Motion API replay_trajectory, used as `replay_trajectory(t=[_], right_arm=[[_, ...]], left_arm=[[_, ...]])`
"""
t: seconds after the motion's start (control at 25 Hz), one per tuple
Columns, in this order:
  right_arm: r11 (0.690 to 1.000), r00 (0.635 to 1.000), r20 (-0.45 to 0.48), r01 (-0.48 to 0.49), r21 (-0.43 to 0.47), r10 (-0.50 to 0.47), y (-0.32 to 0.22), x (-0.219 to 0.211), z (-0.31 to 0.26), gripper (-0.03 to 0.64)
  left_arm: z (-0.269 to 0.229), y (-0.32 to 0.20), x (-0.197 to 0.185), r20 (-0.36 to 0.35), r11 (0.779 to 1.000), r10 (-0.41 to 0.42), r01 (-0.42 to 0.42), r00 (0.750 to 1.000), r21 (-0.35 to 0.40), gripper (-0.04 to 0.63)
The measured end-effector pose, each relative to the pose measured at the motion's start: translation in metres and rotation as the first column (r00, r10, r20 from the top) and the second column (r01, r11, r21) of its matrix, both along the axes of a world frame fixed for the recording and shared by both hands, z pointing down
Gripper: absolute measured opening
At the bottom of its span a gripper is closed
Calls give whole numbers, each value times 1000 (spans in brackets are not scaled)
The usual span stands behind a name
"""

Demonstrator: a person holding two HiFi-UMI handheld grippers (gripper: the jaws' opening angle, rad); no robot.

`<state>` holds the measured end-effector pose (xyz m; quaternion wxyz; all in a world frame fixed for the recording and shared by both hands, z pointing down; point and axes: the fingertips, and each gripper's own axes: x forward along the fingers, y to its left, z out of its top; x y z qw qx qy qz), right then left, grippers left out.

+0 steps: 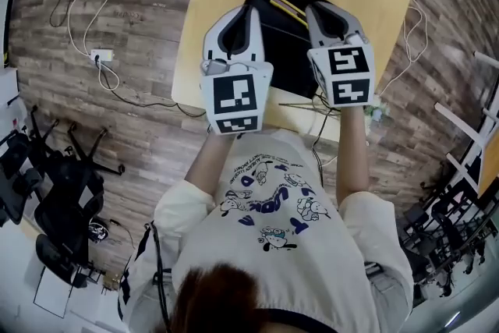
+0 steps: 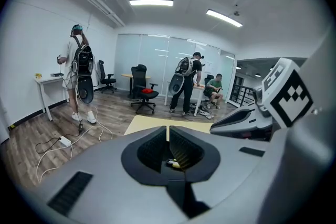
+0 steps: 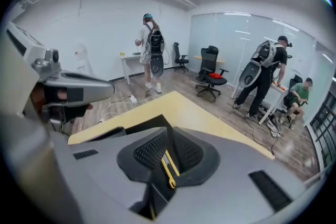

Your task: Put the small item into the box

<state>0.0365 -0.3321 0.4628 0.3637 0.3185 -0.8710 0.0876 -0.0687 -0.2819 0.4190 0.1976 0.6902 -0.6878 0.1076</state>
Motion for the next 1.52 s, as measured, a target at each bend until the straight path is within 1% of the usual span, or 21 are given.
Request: replay_trajectory(t=[0.12,0.24,0.44,0.6,0.72,0.96,1.16,1.32,1.52], right_arm=[[993,990,98,-109,55,103,4,5,-31,51],[974,963,190,-210,88,191,15,10,-57,47],[923,900,309,-361,132,308,36,21,-92,44],[883,855,380,-439,168,353,52,25,-120,44],[860,831,419,-475,189,367,60,26,-137,44],[818,786,486,-533,218,382,79,27,-161,43],[790,752,524,-573,218,400,93,33,-172,43],[779,748,530,-583,233,401,101,35,-177,43],[775,746,530,-587,237,403,108,39,-178,41]], left_arm=[[-18,0,3,8,998,28,-28,1000,49,29],[-36,7,7,11,995,52,-53,999,81,29],[-59,21,18,17,988,92,-94,996,125,28],[-83,29,23,32,974,126,-130,992,184,29],[-100,34,24,46,963,145,-152,988,223,29],[-122,46,28,56,946,168,-177,984,272,29],[-136,53,33,58,934,179,-188,982,305,29],[-142,59,36,60,926,187,-197,980,322,29],[-147,65,41,65,921,194,-205,979,331,29]])
